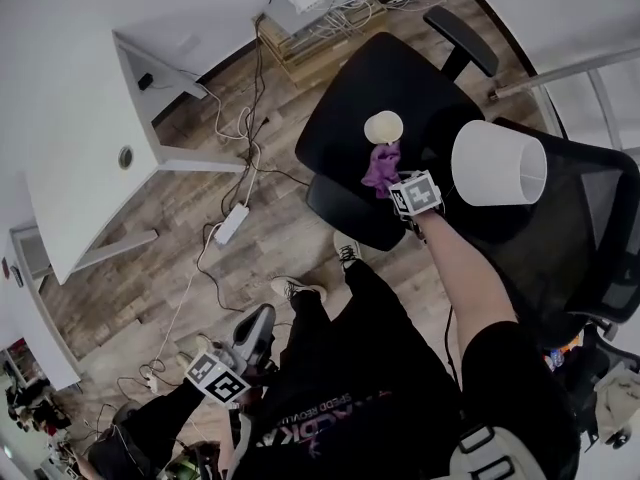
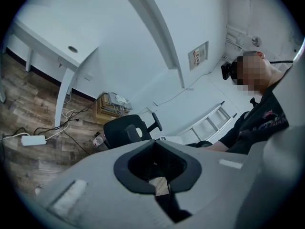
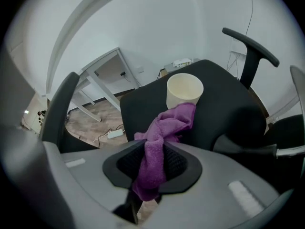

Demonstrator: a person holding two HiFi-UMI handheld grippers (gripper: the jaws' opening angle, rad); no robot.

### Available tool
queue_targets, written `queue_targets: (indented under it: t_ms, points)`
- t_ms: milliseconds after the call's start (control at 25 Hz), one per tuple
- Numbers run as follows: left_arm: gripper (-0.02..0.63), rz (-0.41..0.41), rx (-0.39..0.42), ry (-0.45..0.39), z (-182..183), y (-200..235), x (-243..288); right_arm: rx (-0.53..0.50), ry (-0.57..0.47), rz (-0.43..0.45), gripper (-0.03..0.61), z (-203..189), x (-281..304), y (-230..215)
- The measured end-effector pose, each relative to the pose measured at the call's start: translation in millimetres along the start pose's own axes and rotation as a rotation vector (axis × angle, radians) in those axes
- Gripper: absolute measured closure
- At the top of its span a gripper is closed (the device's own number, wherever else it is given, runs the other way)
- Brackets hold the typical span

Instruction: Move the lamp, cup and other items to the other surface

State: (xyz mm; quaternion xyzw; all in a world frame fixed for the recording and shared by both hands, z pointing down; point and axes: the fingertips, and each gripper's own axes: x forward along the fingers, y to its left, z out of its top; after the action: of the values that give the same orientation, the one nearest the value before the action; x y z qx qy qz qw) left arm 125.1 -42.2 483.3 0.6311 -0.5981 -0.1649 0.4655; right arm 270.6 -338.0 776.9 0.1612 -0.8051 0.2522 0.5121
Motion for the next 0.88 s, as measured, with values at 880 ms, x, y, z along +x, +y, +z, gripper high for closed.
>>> queue_targets:
  t_ms: [880]
  points:
    - [0.614, 0.015, -0.083, -0.022, -30.6, 24.6, -34.7, 0.129, -0.006, -0.127, 0.391, -23.9, 10.0, -28.7]
